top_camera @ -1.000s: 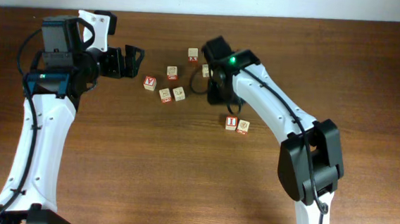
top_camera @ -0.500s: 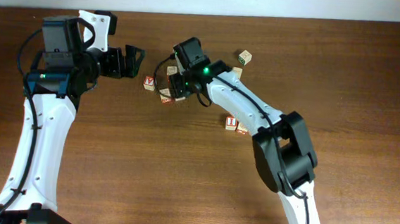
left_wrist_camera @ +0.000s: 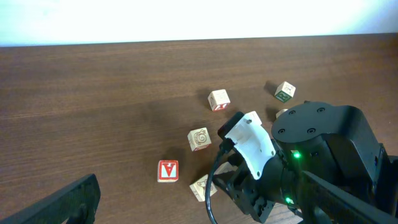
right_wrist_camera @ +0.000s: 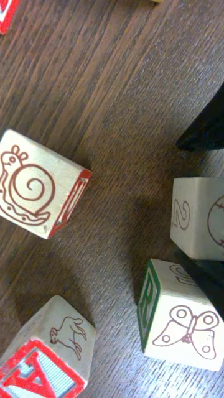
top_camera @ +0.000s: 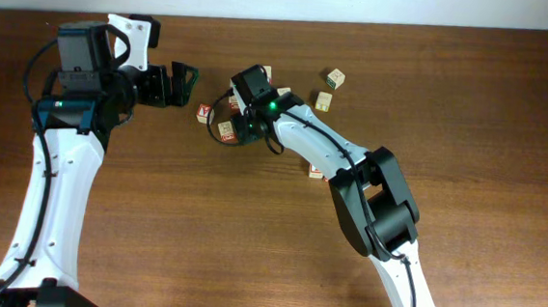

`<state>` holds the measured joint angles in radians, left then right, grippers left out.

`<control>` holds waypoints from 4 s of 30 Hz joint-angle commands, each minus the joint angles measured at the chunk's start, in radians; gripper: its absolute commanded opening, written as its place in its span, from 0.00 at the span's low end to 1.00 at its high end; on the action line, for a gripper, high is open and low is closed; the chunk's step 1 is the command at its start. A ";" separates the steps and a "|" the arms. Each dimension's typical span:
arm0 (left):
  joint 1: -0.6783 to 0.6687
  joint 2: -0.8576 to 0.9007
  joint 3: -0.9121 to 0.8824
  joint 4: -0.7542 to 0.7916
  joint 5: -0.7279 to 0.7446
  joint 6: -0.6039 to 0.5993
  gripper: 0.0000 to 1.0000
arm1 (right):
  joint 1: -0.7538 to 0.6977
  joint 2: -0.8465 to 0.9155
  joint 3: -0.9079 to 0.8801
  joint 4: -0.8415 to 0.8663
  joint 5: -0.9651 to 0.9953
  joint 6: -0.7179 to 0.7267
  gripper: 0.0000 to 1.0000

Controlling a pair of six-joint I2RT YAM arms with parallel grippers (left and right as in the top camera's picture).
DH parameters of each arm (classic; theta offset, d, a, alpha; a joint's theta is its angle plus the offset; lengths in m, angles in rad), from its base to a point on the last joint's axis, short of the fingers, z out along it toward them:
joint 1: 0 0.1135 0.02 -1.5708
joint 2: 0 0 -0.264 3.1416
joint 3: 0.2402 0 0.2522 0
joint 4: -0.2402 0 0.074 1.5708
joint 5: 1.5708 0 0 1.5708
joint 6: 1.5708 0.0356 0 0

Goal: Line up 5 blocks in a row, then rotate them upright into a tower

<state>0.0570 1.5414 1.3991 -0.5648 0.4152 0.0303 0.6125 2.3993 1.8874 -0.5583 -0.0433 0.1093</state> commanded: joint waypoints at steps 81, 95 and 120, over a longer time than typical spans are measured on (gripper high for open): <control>-0.002 0.005 0.019 0.002 0.008 0.016 0.99 | -0.098 -0.008 0.259 -0.294 0.129 0.135 0.28; -0.002 0.005 0.019 0.002 0.008 0.016 0.99 | 0.016 -0.044 0.071 -0.612 0.134 0.494 0.19; -0.002 0.005 0.019 0.002 0.008 0.016 0.99 | 0.029 -0.052 0.278 -0.627 0.070 0.248 0.67</control>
<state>0.0570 1.5421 1.3991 -0.5652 0.4152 0.0303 0.6254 2.3608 2.1426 -1.2602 0.0513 0.4721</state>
